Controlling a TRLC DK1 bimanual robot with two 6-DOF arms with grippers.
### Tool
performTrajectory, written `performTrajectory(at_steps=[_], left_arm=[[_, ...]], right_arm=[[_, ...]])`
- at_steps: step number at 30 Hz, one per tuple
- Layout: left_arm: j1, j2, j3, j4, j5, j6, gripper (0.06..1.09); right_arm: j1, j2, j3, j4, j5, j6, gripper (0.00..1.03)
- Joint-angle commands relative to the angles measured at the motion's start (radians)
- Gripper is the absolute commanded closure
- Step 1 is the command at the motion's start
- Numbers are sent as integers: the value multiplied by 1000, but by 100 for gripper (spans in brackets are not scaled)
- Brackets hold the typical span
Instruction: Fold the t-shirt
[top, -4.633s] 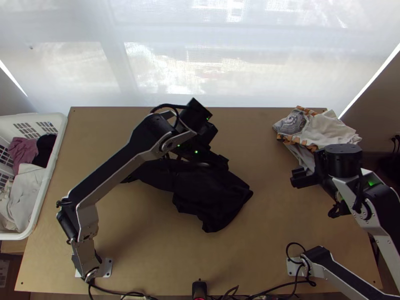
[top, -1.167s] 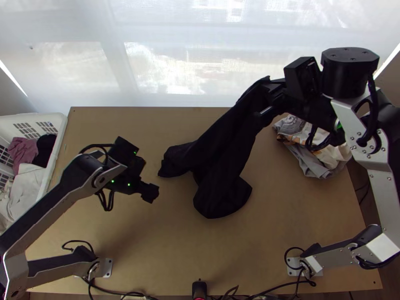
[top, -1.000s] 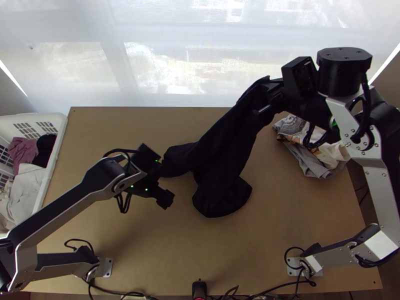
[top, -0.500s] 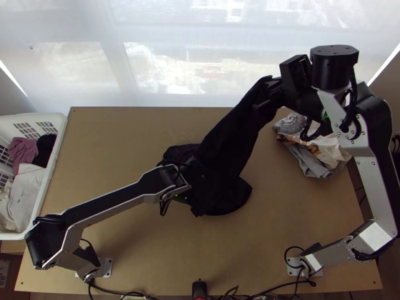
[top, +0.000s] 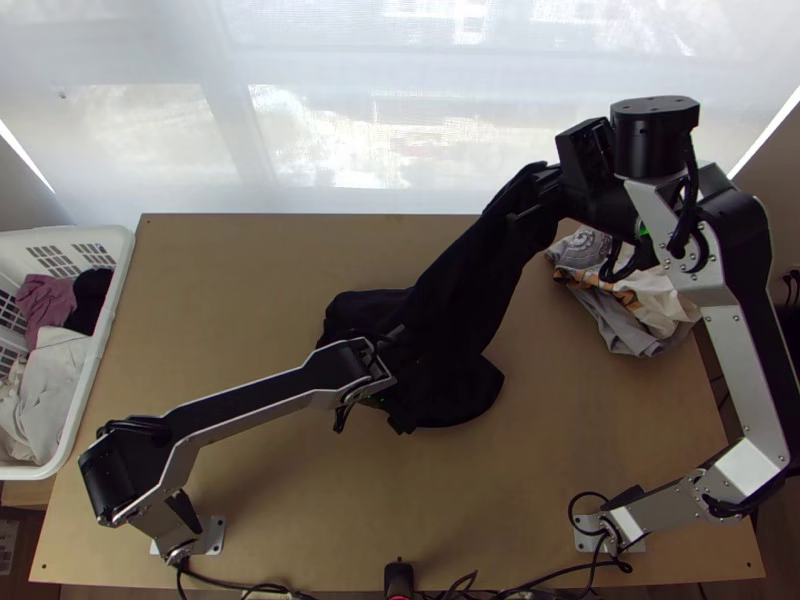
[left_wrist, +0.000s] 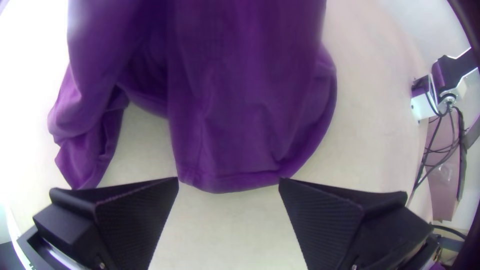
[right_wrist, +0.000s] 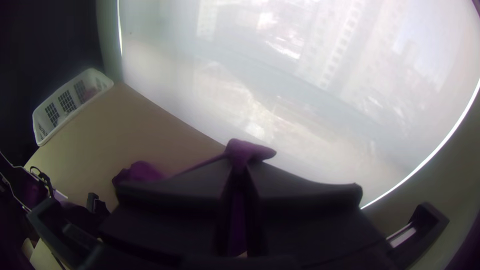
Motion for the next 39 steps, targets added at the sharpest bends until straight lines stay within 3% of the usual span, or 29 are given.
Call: performTrajectory(at_steps=[1,7,10,14,19,22,29,39], left_arm=[[-2,40,-17,43,-41,3,11],[4,86,-11,57,-50,3,14],[12,110,-14,69,-51,-1,23],[26,126,-15,88,-51,-8,46],[60,115,-15,105,-61,-19,89],[75,110,-17,112,-91,-19,105],[84,61,-12,102,-103,-13,105],[264,-223,28,-20,-117,-4,105]], right_arm=[[-11,-8,-16,-10,-1,-2,100],[-17,-40,-45,-10,-1,-1,100],[-22,-54,-57,-10,-1,-2,100],[-25,-66,-65,-10,-1,-2,100],[-25,-82,-68,-13,-1,-2,100],[-31,-94,-77,-13,-1,-2,100],[-40,-111,-92,-15,-1,-2,100],[-69,-119,-63,-13,1,-2,100]])
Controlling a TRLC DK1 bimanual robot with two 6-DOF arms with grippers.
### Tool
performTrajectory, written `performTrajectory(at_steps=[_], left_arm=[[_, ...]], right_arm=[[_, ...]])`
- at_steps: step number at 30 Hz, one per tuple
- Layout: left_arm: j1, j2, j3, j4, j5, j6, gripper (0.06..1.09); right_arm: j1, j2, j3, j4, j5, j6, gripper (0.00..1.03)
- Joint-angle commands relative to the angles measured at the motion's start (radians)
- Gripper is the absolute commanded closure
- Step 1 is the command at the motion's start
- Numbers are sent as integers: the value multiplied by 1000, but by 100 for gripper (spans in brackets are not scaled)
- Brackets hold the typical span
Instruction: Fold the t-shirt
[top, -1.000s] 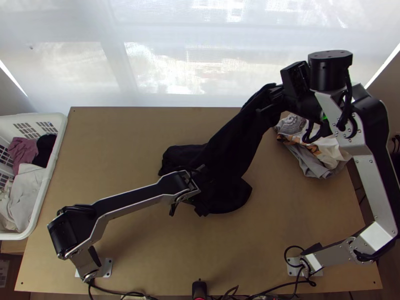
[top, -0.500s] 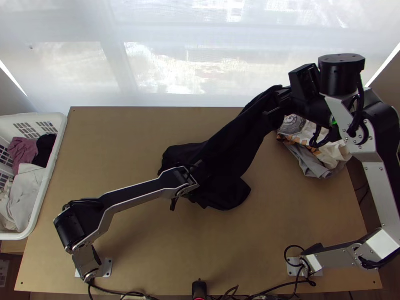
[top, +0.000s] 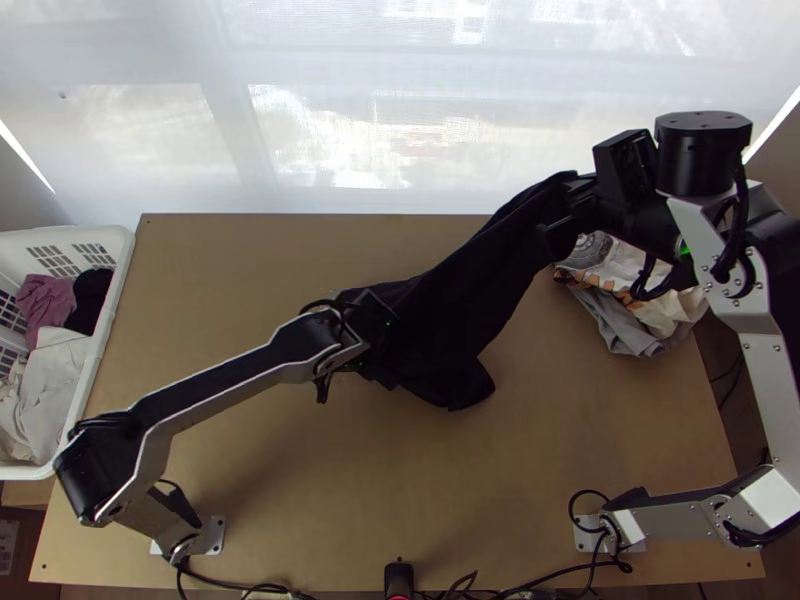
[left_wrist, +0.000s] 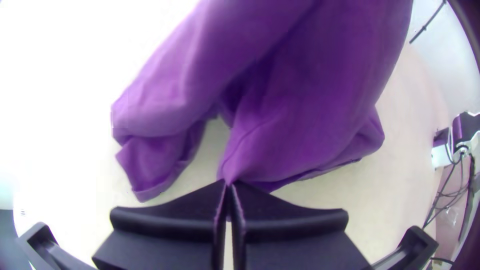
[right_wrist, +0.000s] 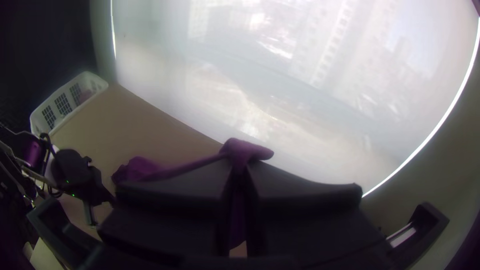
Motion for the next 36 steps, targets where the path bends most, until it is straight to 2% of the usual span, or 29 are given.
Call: performTrajectory(at_steps=[1,10,18,25,29,33,36], left_arm=[[145,-196,39,-77,-7,3,105],[376,-391,148,-114,-7,46,105],[550,-452,344,-86,-7,72,105],[566,-500,483,-9,-6,201,105],[564,-524,555,26,-7,223,105],[578,-546,625,27,-21,226,105],[580,-583,636,54,-66,224,105]], right_arm=[[-30,-4,30,2,3,1,100],[-119,-4,96,14,14,7,100],[-176,-27,182,14,18,19,100],[-108,-69,216,17,17,11,100],[-67,-92,228,29,23,-12,100],[-33,-122,227,89,64,-55,100],[10,-154,224,149,120,-105,100]])
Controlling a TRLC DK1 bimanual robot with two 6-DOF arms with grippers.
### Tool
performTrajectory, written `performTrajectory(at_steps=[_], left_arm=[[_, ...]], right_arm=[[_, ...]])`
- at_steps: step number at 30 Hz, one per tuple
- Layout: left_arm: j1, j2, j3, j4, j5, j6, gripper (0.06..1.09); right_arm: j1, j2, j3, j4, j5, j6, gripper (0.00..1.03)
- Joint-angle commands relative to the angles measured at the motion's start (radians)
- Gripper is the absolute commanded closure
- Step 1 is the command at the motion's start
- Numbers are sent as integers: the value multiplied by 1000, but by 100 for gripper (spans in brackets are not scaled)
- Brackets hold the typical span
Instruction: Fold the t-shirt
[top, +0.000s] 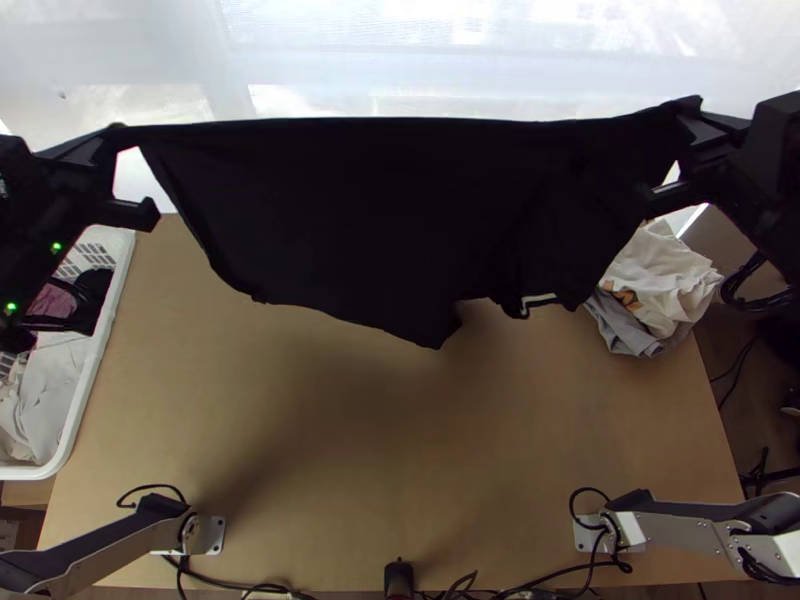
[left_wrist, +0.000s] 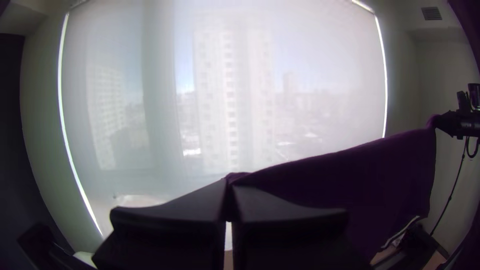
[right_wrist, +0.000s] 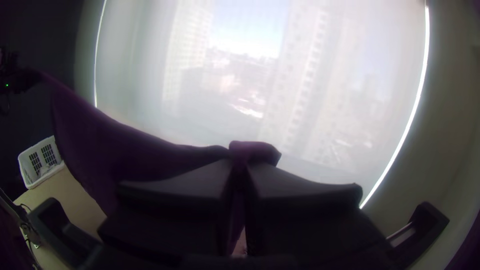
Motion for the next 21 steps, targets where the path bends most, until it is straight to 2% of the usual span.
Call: performTrajectory(at_steps=[1,4,8,12,17,21], left_arm=[[15,-71,79,49,-51,15,105],[14,-113,89,63,-51,17,105],[12,-148,138,8,-50,23,105],[11,-206,138,-84,-42,52,105],[12,-266,138,-110,-39,127,105],[15,-303,136,-158,-39,138,105]], right_arm=[[75,-65,4,109,86,-81,100],[81,-97,3,157,105,-110,100],[94,-137,0,166,114,-128,100],[104,-181,-16,125,114,-139,100],[107,-250,-42,60,114,-142,100],[107,-310,-80,16,112,-145,100]])
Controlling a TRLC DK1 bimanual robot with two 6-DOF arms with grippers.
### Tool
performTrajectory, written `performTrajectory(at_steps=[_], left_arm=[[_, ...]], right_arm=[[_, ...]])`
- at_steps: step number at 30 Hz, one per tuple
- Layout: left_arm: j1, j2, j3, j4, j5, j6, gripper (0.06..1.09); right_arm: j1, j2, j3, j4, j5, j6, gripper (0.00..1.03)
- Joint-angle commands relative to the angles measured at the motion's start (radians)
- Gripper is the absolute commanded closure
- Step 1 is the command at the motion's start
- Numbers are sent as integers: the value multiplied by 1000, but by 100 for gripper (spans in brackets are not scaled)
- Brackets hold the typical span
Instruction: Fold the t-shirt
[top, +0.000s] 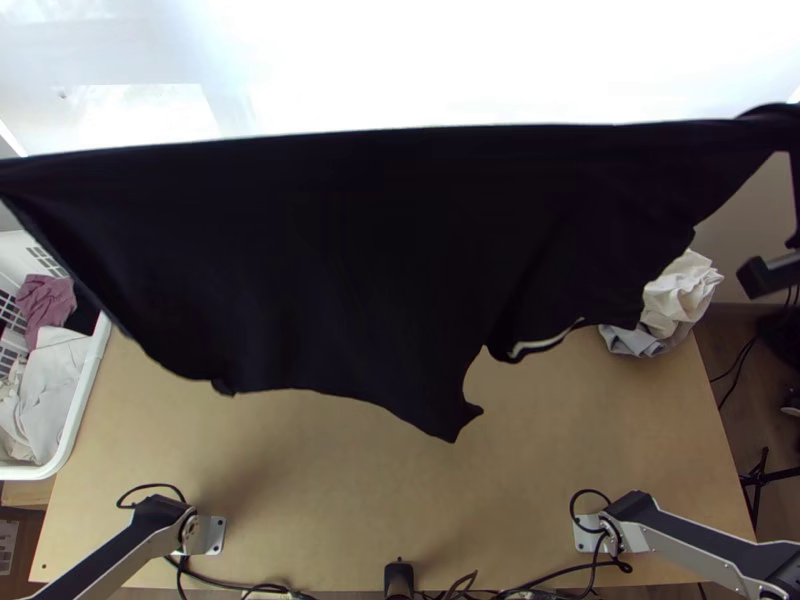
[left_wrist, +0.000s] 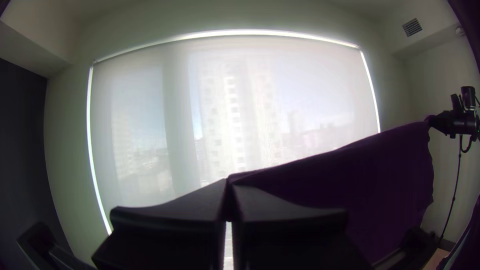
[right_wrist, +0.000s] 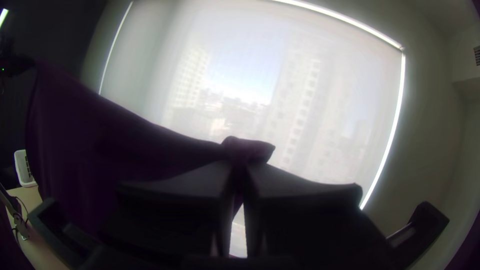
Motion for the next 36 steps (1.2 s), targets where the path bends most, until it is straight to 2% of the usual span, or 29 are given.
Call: performTrajectory(at_steps=[1,7,10,12,16,20,26,29,32,36], left_arm=[[3,-77,3,-77,-2,39,105],[8,-126,3,-172,3,50,105],[28,-157,2,-252,58,37,105],[98,-177,0,-317,151,28,105],[267,-215,-15,-407,395,33,105],[391,-255,-70,-430,566,33,105],[486,-347,-201,-501,691,33,105],[574,-384,-294,-504,767,41,105],[704,-387,-399,-482,862,67,105],[897,-388,-557,-349,1029,64,105]], right_arm=[[5,-98,-44,-76,6,-10,100],[5,-177,-55,-211,6,1,100],[4,-212,-69,-270,3,20,100],[4,-219,-73,-294,-2,41,100],[4,-216,-84,-336,-46,109,100],[4,-203,-104,-398,-118,196,100],[4,-216,-181,-467,-198,263,100],[5,-233,-273,-444,-212,268,100],[17,-250,-400,-329,-215,268,100],[30,-261,-578,-138,-213,273,100]])
